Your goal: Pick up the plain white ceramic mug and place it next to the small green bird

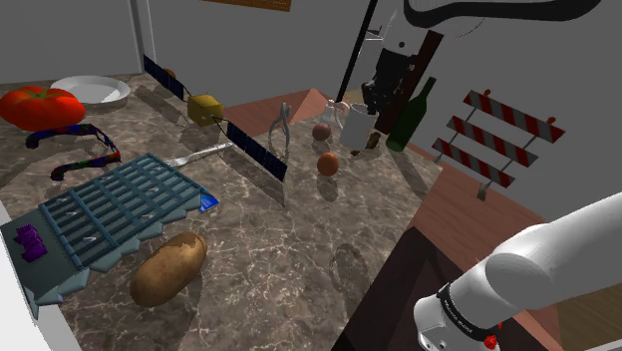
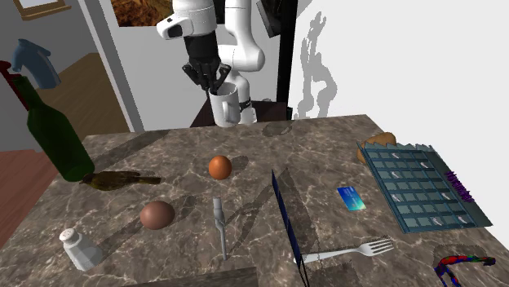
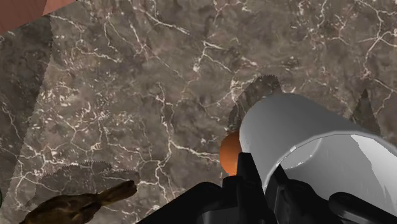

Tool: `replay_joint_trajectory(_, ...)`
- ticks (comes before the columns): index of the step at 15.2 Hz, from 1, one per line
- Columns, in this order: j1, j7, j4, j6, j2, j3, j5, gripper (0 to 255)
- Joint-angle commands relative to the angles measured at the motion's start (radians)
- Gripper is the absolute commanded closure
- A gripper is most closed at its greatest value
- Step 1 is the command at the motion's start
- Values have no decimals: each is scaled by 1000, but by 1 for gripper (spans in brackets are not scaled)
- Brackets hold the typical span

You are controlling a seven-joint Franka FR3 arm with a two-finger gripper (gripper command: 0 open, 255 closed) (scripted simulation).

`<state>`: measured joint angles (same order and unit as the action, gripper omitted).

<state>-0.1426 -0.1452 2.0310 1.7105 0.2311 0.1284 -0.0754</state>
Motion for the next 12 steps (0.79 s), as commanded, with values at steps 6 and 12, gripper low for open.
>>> replay_joint_trajectory(6, -72, 167, 5, -11, 7, -105, 41, 255)
replay_joint_trajectory(12, -134, 309, -26, -16, -21, -195, 75, 255)
